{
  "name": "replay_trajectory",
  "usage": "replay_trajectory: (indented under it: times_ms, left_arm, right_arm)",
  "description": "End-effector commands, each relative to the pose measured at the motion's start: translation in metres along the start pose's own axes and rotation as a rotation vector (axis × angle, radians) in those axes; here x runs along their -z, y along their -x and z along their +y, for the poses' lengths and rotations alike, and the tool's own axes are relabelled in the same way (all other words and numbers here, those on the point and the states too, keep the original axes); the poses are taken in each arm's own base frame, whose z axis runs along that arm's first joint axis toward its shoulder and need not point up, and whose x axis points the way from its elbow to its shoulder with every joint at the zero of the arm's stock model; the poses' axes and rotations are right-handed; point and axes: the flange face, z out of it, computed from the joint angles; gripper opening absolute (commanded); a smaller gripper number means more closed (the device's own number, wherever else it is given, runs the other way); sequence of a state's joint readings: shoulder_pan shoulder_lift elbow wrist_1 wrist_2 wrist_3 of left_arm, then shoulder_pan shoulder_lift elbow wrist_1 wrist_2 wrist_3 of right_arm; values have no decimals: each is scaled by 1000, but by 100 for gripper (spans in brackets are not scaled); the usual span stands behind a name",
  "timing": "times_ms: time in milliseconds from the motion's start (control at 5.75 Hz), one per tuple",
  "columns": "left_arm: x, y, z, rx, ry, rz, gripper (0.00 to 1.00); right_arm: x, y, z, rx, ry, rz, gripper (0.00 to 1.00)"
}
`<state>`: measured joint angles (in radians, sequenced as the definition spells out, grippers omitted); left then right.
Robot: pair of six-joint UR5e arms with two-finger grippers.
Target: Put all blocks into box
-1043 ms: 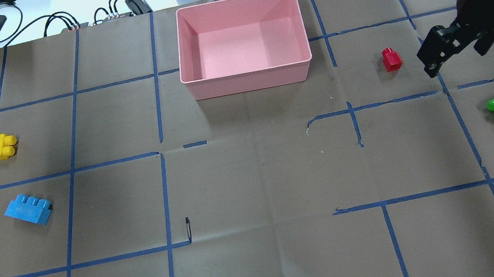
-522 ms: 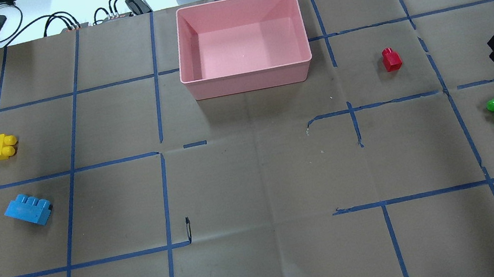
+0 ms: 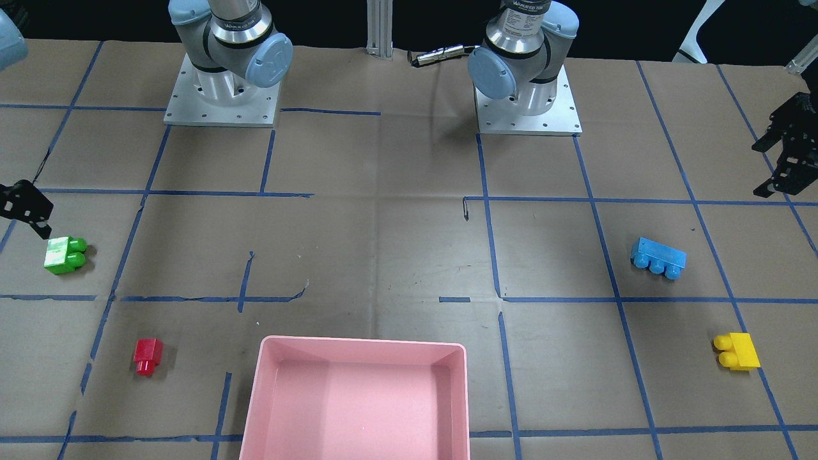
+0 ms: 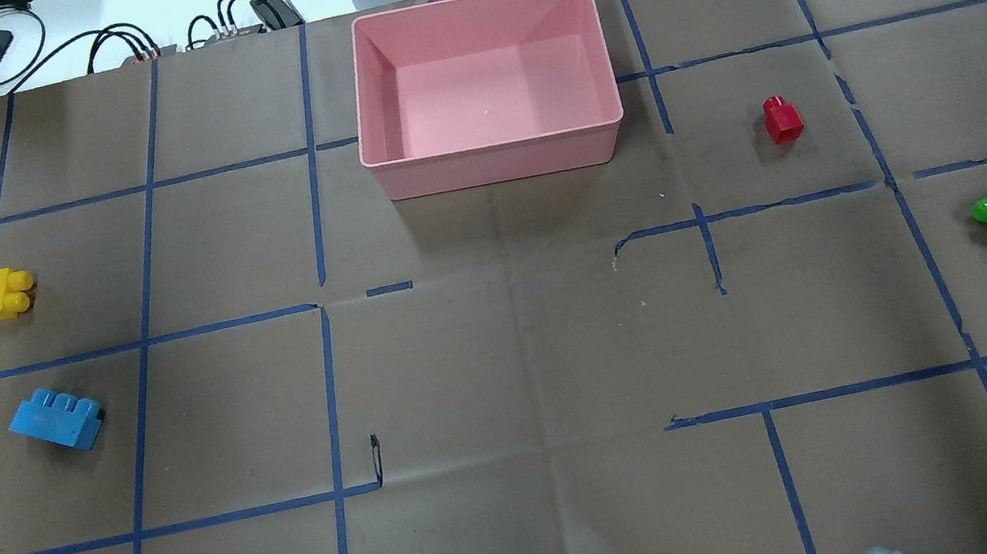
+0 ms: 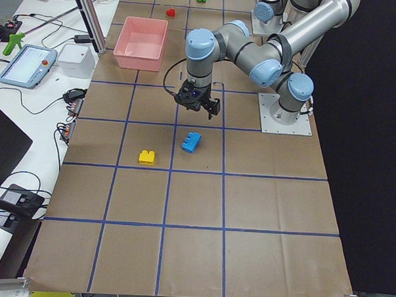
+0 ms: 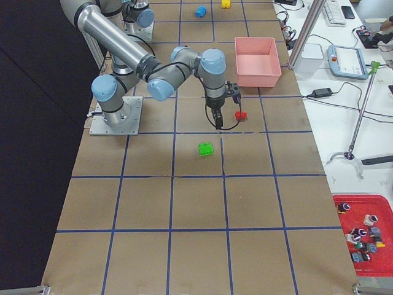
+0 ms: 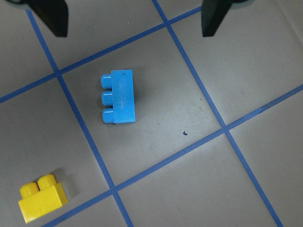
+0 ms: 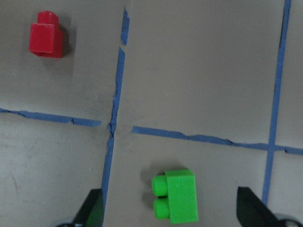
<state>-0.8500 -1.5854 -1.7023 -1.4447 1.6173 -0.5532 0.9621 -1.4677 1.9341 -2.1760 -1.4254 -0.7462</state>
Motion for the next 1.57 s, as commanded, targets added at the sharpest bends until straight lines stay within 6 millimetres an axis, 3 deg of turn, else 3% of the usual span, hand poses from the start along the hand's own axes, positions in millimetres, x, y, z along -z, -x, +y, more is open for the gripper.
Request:
replay_trajectory:
  times_ms: [0,174,522,696,870,1043,1217,1391]
  left_arm:
    - [-46,-9,-7,71,6,-2,98]
    - [-85,-14,-7,70,4,7,98]
    - [-150,-15,6,60,25,0,99]
    - [-171,-16,10,58,47,7,99]
    - [-193,-20,9,53,71,13,99]
    - [-202,-23,10,49,85,7,99]
    - [-208,-39,19,11,64,18,99]
    - [-222,-50,21,-3,67,30,99]
  right_arm:
    - [-45,18,13,-17,-32,-142,100]
    - [-55,23,21,-23,-9,-161,100]
    - [-69,2,27,8,31,45,100]
    - [-98,-14,40,-13,57,64,100]
    - [-112,-33,56,-21,61,46,100]
    - [-116,-38,61,-1,78,43,99]
    - [-118,-55,74,-41,89,42,99]
    - [-120,-56,75,-42,93,37,99]
